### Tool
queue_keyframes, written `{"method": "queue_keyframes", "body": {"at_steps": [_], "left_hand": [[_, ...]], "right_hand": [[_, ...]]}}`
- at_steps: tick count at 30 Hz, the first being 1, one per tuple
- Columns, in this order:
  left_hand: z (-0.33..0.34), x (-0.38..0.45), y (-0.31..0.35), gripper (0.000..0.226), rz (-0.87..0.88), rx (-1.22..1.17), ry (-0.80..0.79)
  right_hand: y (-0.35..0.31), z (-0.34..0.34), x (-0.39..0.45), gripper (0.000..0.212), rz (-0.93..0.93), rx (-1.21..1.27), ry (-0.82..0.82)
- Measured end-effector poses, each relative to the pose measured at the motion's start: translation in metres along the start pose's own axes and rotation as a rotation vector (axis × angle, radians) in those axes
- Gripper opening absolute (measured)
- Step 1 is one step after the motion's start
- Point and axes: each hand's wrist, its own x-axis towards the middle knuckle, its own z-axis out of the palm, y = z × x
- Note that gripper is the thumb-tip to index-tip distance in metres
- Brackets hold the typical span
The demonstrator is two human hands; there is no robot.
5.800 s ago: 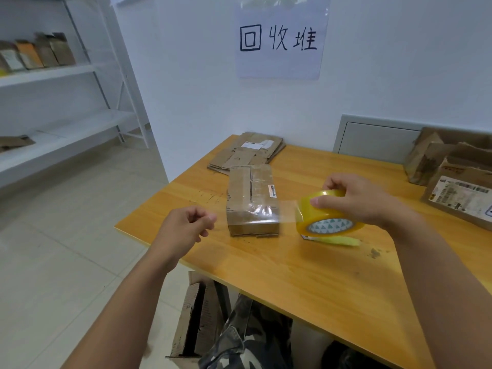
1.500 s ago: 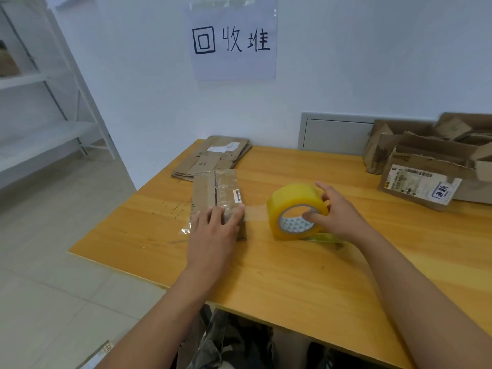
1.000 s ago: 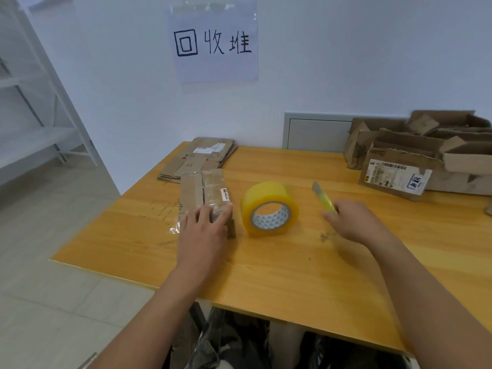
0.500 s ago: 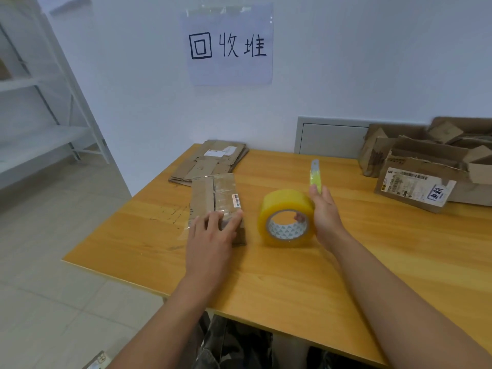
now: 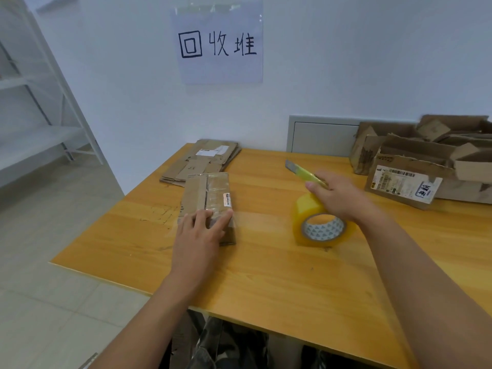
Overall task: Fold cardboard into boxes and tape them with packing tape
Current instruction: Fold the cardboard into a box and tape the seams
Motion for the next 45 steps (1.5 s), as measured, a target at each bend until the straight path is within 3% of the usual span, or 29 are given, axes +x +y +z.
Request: {"method": "queue_keyframes", "body": {"at_steps": [14, 19, 22, 25, 28, 31, 36, 40, 45], "left_hand": [[-0.005, 0.007, -0.008, 0.054, 0.046, -0.076, -0.002], [-0.003, 0.003, -0.008, 0.056, 0.042, -0.114, 0.014], [-0.005, 0.002, -0.009, 0.058, 0.041, -0.127, -0.006], [-0.004, 0.002, -0.008, 0.054, 0.034, -0.137, -0.025], [-0.001, 0.003, -0.007, 0.048, 0.007, -0.156, -0.027], [0.001, 0.004, -0.004, 0.044, -0.018, -0.155, -0.018], [0.001, 0.004, -0.008, 0.043, -0.034, -0.12, 0.013], [0.001, 0.004, -0.004, 0.04, -0.055, -0.129, 0.021], [0.004, 0.003, 0.001, 0.04, -0.082, -0.138, 0.003]], "right_hand": [[-0.003, -0.03, 0.005, 0.025, 0.019, -0.233, -0.241], [-0.01, -0.028, 0.005, 0.021, 0.024, -0.338, -0.182], [-0.029, -0.018, 0.0, 0.025, -0.078, -0.419, 0.062], [-0.062, 0.013, -0.012, 0.026, -0.164, -0.074, 0.198], [-0.092, 0.055, -0.016, 0.022, -0.083, 0.494, 0.053], [-0.095, 0.09, -0.014, 0.037, -0.001, 0.795, -0.018], [-0.075, 0.106, -0.014, 0.019, 0.047, 0.841, 0.105], [-0.064, 0.107, -0.02, 0.03, -0.028, 0.777, 0.147], [-0.057, 0.106, -0.018, 0.014, -0.097, 0.836, 0.241]]}}
